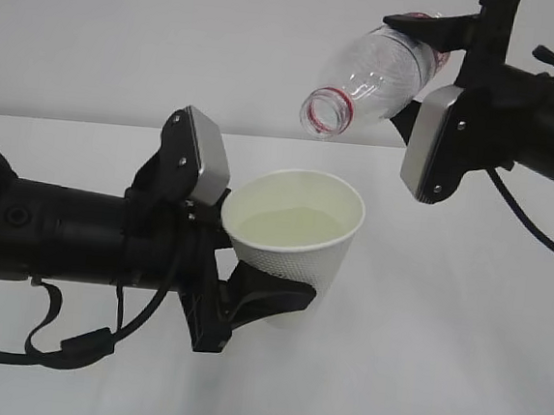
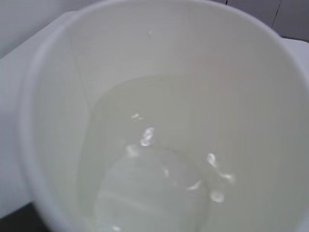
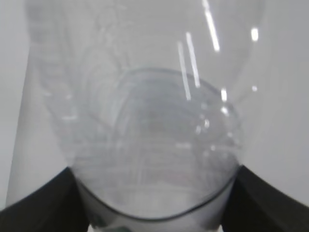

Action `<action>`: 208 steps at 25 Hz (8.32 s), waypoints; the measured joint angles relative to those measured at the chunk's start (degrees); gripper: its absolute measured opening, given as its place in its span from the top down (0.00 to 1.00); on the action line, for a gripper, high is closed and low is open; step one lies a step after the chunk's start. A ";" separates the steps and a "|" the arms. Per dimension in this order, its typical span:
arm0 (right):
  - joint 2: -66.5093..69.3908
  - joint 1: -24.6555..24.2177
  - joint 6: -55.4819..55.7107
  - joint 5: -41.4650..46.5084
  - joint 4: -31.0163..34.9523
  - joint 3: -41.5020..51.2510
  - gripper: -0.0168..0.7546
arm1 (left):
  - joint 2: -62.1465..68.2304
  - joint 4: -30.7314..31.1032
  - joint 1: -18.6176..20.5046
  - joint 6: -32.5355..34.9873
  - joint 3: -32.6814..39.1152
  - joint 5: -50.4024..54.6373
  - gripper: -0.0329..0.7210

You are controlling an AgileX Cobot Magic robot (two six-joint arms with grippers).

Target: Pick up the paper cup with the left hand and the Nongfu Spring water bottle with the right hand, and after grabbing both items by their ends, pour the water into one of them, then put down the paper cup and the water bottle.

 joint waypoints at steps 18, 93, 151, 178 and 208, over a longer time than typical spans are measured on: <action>0.00 0.00 15.66 0.30 0.02 0.00 0.30 | 0.22 0.00 0.00 0.00 0.00 0.10 0.30; 0.00 0.00 63.31 10.83 13.37 0.00 0.42 | 0.22 0.00 0.00 0.00 0.00 0.20 0.30; -0.22 0.00 49.63 6.04 47.06 17.49 0.42 | 0.22 -1.10 0.00 0.00 0.00 0.43 0.30; -0.22 0.00 49.63 6.02 47.06 17.49 0.42 | 0.26 -26.72 0.00 16.56 0.00 2.53 0.30; -0.22 0.00 49.73 5.92 47.06 17.49 0.42 | 0.26 -35.02 13.38 19.98 0.00 3.01 0.30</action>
